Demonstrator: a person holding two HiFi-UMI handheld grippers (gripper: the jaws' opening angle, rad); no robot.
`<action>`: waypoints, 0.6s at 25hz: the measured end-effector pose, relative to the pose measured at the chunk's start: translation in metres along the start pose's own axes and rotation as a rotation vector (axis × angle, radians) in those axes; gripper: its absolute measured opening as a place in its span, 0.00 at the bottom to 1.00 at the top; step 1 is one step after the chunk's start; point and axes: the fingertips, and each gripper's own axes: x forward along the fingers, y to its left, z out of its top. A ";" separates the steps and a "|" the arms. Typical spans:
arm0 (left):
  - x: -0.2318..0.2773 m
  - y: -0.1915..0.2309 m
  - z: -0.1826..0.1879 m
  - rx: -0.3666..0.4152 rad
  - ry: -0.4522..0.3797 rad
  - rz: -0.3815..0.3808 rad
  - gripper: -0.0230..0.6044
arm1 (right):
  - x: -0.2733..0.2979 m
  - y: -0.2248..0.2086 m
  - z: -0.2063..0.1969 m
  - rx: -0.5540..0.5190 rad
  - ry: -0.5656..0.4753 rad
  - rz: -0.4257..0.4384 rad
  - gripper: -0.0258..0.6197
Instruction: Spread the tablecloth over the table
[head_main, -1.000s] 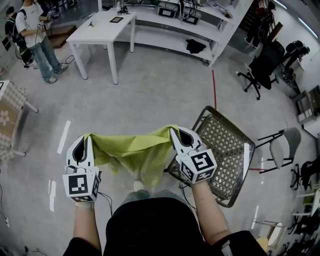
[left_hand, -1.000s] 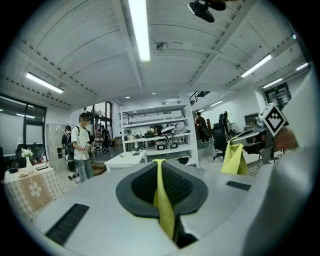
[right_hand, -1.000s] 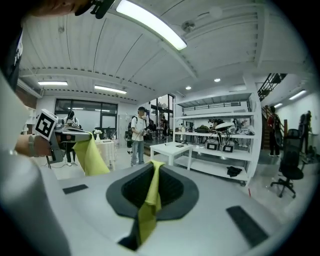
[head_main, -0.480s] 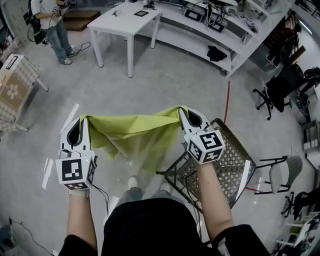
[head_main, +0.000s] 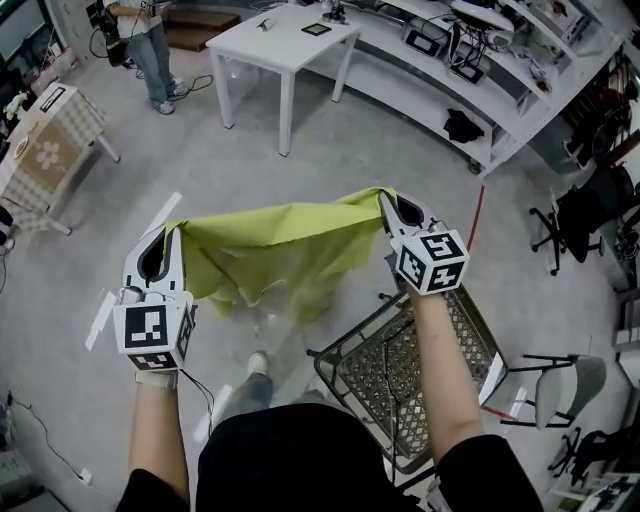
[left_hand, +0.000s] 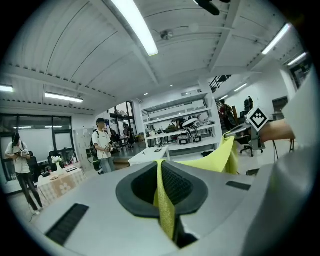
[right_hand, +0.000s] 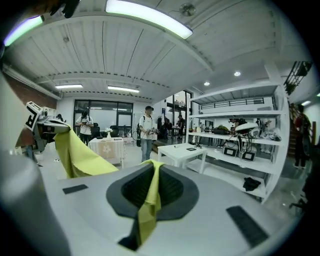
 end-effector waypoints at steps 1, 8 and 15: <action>0.000 -0.005 0.000 0.000 0.015 0.004 0.06 | 0.001 -0.010 -0.001 0.004 0.004 0.005 0.06; 0.008 -0.050 -0.001 0.017 0.101 -0.026 0.06 | -0.002 -0.079 -0.018 0.012 0.056 -0.002 0.06; 0.025 -0.117 -0.001 0.067 0.178 -0.126 0.06 | -0.010 -0.138 -0.031 -0.056 0.107 -0.015 0.06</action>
